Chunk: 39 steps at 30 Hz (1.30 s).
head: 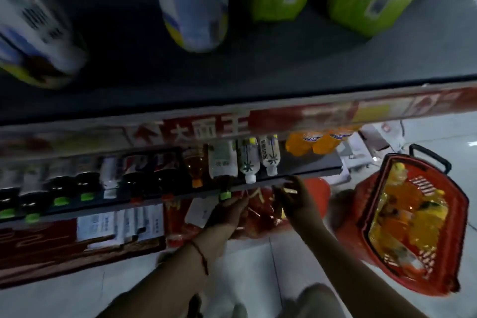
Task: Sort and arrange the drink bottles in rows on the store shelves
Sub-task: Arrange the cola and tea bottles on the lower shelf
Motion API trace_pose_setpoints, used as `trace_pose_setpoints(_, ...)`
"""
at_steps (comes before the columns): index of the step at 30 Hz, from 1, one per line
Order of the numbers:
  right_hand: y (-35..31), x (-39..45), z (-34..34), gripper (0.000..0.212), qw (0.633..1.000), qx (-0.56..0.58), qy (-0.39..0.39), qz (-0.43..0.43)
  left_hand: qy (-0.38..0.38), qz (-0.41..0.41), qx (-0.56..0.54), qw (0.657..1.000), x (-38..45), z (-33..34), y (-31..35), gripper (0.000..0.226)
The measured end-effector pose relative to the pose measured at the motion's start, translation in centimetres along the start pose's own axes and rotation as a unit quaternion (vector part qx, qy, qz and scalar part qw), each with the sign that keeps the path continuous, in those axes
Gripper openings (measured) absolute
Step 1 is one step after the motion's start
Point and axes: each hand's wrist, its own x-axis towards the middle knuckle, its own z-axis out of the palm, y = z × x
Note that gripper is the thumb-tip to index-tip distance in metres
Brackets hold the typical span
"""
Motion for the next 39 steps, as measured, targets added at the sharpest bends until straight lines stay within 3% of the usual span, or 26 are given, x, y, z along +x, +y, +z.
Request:
trace_pose_setpoints(2, 3.4, 4.6, 0.8, 0.037, 1.0, -0.013, 0.016, -0.017, -0.097, 0.004, -0.032, 0.995, 4.3, 1.5, -1.2, 0.046)
trace_pose_setpoints(4, 5.7, 8.5, 1.6, 0.043, 0.999, -0.003, 0.026, -0.026, -0.165, -0.004, -0.154, 0.974, 8.4, 2.8, -2.2, 0.056)
trace_pose_setpoints(6, 7.4, 11.6, 2.4, 0.05, 0.998, 0.008, 0.037, -0.047, -0.131, -0.013, -0.245, 0.96, 11.0, 4.0, -2.3, 0.044)
trace_pose_setpoints(8, 8.0, 13.7, 3.1, 0.041, 0.996, 0.008, 0.044, -0.075, -0.088, 0.017, -0.286, 0.954, 12.6, 4.8, -1.8, 0.032)
trace_pose_setpoints(10, 7.7, 15.2, 3.6, 0.032, 0.993, 0.005, 0.059, -0.102, -0.093, 0.044, -0.306, 0.946, 14.2, 5.2, -1.3, 0.029)
trace_pose_setpoints(14, 7.6, 16.0, 4.5, 0.036, 0.993, -0.051, 0.036, -0.105, -0.077, 0.094, -0.286, 0.951, 15.6, 5.7, -1.4, 0.034)
trace_pose_setpoints(18, 7.3, 12.4, 4.2, 0.027, 0.968, -0.163, 0.109, -0.155, -0.089, 0.162, -0.253, 0.95, 14.0, 5.6, -2.6, 0.042)
trace_pose_setpoints(20, 6.9, 10.2, 3.4, 0.031, 0.951, -0.221, 0.144, -0.164, -0.11, 0.189, -0.204, 0.954, 12.2, 5.4, -3.6, 0.03)
trace_pose_setpoints(24, 5.4, 6.3, 2.0, 0.029, 0.925, -0.269, 0.205, -0.172, -0.046, 0.269, -0.055, 0.96, 9.3, 3.4, -4.6, 0.023)
trace_pose_setpoints(26, 4.4, 5.9, 1.3, 0.023, 0.914, -0.289, 0.219, -0.18, 0.029, 0.361, 0.075, 0.929, 9.4, 1.8, -3.7, 0.031)
trace_pose_setpoints(30, 2.9, 6.6, 0.0, 0.025, 0.898, -0.331, 0.225, -0.183, 0.131, 0.481, 0.311, 0.809, 9.7, 0.3, -0.9, 0.032)
trace_pose_setpoints(34, 2.3, 8.4, -1.1, 0.026, 0.891, -0.352, 0.195, -0.21, 0.195, 0.546, 0.4, 0.71, 9.9, 1.3, 3.3, 0.025)
trace_pose_setpoints(39, 2.7, 10.7, -1.6, 0.035, 0.873, -0.347, 0.179, -0.291, 0.244, 0.58, 0.458, 0.628, 12.1, 2.0, 5.6, 0.022)
